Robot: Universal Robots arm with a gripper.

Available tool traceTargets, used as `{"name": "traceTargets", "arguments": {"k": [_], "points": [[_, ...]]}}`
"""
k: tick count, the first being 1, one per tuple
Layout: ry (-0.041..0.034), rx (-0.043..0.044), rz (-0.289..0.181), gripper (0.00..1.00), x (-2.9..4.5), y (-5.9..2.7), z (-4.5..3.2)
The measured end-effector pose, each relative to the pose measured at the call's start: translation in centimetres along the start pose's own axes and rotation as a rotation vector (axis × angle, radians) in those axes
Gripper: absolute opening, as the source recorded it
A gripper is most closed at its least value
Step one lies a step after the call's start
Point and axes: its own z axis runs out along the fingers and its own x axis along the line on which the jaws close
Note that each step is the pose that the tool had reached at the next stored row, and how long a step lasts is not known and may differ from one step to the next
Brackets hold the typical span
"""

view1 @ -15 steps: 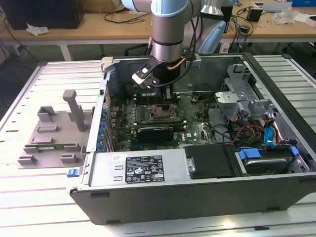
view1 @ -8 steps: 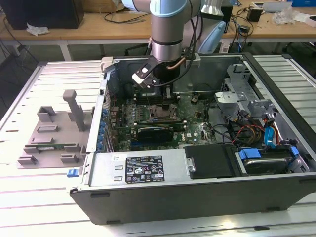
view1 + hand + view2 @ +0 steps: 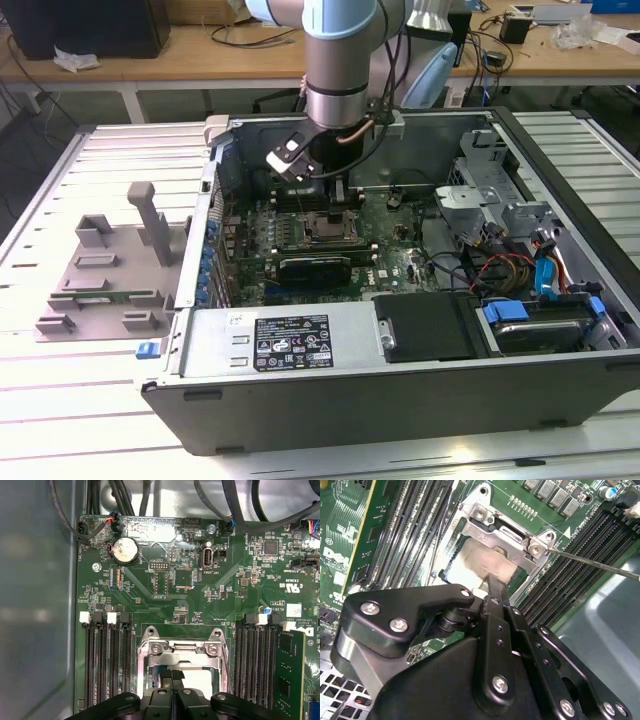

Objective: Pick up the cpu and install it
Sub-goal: 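Close the cpu cover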

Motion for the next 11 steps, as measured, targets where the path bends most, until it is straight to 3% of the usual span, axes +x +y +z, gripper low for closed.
{"name": "traceTargets", "arguments": {"k": [4,9,11], "points": [[-0.0001,0.0002,0.0,0.11,-0.58,-0.02,0.02],[0.0,0.0002,-0.003,0.11,-0.6,-0.02,0.02],[0.0008,-0.0015,-0.051,0.11,-0.6,-0.01,-0.04]]}}
